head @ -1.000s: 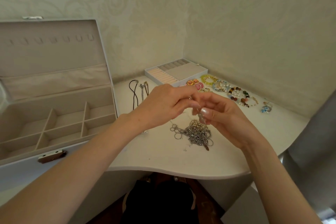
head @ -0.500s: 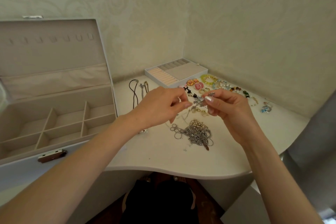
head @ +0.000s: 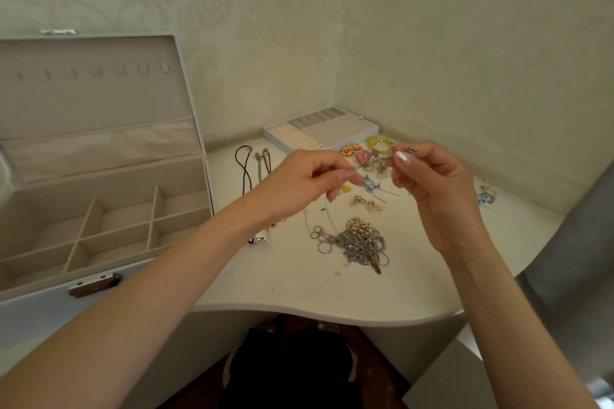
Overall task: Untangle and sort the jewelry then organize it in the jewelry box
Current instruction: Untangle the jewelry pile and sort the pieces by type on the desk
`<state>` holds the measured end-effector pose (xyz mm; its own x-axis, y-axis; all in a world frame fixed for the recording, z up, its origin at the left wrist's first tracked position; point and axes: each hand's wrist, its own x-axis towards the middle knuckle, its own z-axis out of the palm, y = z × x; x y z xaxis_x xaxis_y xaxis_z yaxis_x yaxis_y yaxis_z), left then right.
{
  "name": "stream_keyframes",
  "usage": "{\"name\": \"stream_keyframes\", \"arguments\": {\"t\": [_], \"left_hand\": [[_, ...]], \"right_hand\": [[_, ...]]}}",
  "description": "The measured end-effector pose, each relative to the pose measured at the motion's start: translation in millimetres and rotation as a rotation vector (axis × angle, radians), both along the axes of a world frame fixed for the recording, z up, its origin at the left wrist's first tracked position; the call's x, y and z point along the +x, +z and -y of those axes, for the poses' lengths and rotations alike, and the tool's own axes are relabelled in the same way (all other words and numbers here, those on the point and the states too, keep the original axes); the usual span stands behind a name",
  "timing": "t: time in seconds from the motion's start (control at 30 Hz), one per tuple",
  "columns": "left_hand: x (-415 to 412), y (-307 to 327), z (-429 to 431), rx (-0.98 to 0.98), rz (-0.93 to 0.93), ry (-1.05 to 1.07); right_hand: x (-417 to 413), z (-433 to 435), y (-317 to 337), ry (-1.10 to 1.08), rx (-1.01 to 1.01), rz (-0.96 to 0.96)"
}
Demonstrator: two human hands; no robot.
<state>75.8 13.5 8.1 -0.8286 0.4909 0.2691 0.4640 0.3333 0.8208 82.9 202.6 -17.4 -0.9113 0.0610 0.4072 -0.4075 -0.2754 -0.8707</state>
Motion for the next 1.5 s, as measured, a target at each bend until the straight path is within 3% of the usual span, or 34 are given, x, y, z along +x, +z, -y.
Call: {"name": "stream_keyframes", "arguments": {"t": [0.3, 0.93, 1.2, 1.5], "left_hand": [[-5.2, 6.3, 1.2, 0.231, 0.023, -0.002], [-5.6, 15.0, 2.5, 0.398, 0.039, -0.118], [-14.8, 3.8, 1.0, 0.404, 0.093, -0.017], [-19.4, -4.0, 5.1, 0.294, 0.069, 0.04]], "right_hand": [[-5.5, -6.0, -2.2, -0.231, -0.043, -0.021], [-13.5, -4.6, -23.3, -0.51, -0.093, 0.172], [-2.1, 2.7, -16.5, -0.2, 0.007, 0.183], [-5.3, 10.3, -16.5, 0.134, 0.504, 0.295]]}}
